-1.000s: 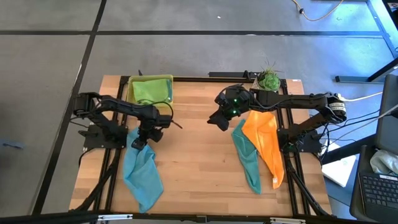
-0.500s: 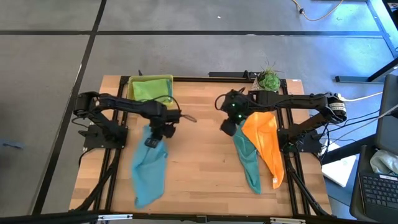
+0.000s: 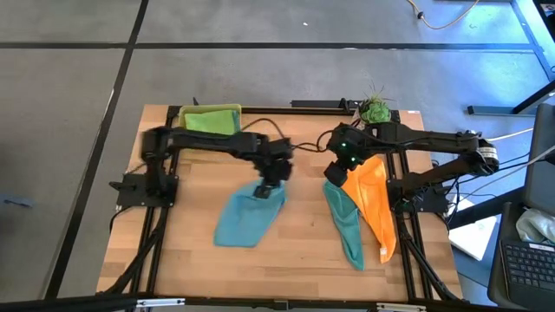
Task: Fold microfiber towels
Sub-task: Fold the left blue towel
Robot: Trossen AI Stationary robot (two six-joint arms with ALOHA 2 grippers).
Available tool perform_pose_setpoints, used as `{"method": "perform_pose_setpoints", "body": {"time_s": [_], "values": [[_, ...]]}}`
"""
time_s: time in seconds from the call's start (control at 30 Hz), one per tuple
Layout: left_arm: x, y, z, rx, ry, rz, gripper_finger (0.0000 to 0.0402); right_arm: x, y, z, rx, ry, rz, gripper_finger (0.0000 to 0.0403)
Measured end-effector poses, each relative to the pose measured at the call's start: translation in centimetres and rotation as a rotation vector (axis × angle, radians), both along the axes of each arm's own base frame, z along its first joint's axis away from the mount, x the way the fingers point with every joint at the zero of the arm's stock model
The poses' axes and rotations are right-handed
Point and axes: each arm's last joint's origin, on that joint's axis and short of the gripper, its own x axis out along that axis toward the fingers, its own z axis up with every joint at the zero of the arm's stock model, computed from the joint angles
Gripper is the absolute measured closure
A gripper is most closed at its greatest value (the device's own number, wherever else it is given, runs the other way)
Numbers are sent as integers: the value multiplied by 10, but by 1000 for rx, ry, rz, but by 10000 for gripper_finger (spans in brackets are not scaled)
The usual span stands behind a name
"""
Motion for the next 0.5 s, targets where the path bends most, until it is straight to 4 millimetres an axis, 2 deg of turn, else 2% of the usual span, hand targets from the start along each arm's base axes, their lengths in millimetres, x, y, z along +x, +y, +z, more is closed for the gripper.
{"method": "perform_pose_setpoints", "body": {"time_s": [0.13,0.23,0.37,0.5], "values": [[36,2,-4,18,-18,-4,392,-1,3,0,25,11,-12,221],[49,4,7,20,-9,0,372,-1,6,-1,41,12,-16,221],[47,16,30,38,6,33,337,-2,9,-10,49,45,-34,221],[32,33,44,7,60,74,303,-1,8,-24,55,43,-76,221]]}}
